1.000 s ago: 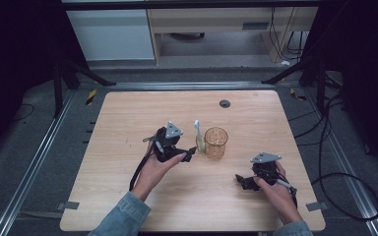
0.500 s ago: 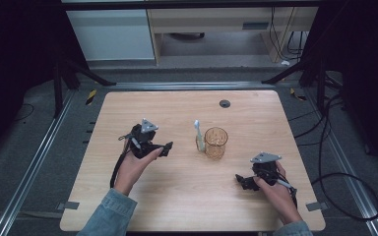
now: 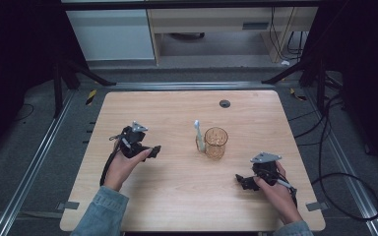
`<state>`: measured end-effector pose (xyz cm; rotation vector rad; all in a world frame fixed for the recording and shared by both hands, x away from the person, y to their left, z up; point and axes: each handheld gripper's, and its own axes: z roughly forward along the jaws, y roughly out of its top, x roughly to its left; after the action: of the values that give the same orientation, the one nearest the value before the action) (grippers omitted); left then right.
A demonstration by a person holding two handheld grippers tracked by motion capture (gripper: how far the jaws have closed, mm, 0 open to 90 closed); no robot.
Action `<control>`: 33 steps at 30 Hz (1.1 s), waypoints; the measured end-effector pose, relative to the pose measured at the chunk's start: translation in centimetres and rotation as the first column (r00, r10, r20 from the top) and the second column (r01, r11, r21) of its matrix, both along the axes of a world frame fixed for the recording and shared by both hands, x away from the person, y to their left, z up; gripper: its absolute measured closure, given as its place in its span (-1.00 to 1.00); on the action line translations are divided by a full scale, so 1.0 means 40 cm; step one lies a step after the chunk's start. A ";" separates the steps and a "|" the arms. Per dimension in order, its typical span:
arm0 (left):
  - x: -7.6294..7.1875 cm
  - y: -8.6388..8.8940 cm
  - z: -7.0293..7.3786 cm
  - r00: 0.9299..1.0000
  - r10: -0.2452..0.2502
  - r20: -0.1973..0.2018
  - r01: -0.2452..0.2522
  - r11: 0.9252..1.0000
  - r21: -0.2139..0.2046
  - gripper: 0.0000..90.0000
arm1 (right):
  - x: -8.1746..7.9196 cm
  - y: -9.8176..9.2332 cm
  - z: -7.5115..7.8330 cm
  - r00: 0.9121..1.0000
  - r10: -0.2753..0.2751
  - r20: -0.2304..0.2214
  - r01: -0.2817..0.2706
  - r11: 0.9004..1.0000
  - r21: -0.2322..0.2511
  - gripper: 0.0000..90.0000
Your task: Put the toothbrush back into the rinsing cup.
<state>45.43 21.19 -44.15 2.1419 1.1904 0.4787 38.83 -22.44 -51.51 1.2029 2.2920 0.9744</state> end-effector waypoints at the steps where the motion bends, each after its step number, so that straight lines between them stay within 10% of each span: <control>1: 0.004 0.015 -0.010 0.999 0.005 -0.031 -0.005 1.000 -0.007 -0.78 | 0.000 0.000 0.000 1.000 0.000 0.000 0.000 1.000 0.000 -0.99; 33: 0.044 0.205 -0.122 0.982 0.166 -0.088 -0.159 0.984 0.077 -0.85 | 0.000 0.000 0.000 1.000 0.000 0.001 0.000 1.000 -0.001 -0.99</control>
<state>47.18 29.38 -49.04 2.1561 1.4289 0.5019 38.84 -22.44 -51.52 1.2019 2.2919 0.9738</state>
